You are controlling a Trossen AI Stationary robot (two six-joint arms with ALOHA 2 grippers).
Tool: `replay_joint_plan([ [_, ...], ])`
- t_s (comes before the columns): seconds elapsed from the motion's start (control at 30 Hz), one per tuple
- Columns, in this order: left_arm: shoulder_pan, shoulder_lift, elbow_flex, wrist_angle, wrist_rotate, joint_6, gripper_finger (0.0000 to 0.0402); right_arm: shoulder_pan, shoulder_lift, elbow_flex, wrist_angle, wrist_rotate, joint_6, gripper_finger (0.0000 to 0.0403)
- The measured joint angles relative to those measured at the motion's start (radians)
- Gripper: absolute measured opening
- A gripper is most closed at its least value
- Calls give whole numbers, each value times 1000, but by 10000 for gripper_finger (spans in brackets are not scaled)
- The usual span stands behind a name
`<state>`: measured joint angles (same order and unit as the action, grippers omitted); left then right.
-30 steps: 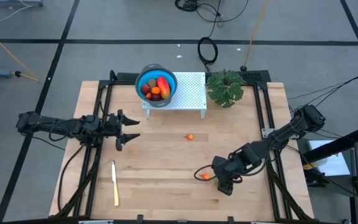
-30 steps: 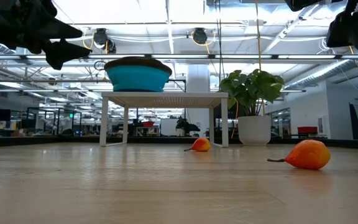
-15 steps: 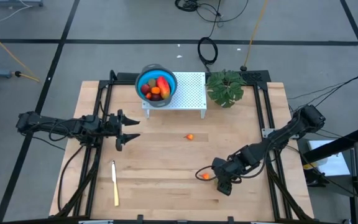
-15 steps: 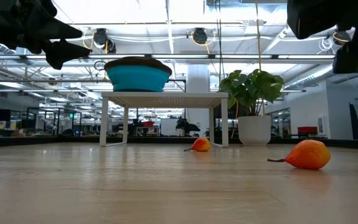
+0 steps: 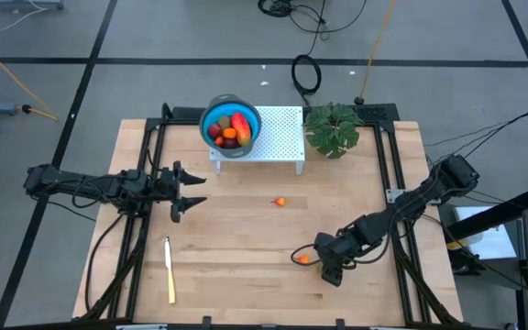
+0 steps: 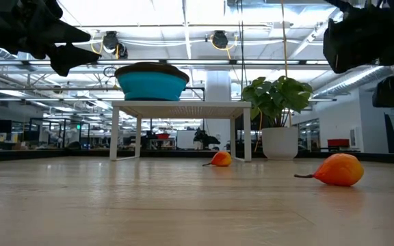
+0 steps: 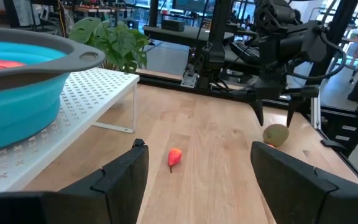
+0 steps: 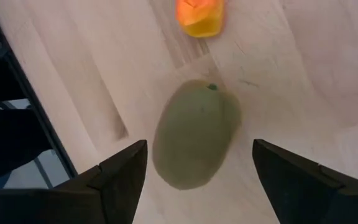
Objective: Pick & Place Fruit
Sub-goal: Put the kiwi in the blue strainer bowl on the shelf
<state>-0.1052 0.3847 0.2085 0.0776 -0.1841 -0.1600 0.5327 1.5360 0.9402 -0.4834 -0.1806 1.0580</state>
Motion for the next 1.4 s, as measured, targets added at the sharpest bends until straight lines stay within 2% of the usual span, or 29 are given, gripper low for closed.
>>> replay_joint_plan([
  [0.2,0,0,0,-2,0,0,282,4,19,-14,27,27,0,282],
  [0.43,0,0,0,-9,0,0,282,8,141,-12,111,-22,-14,283],
  [0.57,0,0,0,-8,0,0,282,7,183,-11,91,-36,36,281],
  [0.67,0,0,0,-9,0,-1,282,7,183,-11,66,-29,76,282],
  [0.83,0,0,0,-21,0,-3,283,7,164,-12,56,-30,19,280],
  [1.2,0,0,0,-25,0,-2,282,-9,134,-14,53,-30,3,223],
  [1.4,0,0,0,-24,1,-3,283,-44,79,-20,34,-30,48,225],
])
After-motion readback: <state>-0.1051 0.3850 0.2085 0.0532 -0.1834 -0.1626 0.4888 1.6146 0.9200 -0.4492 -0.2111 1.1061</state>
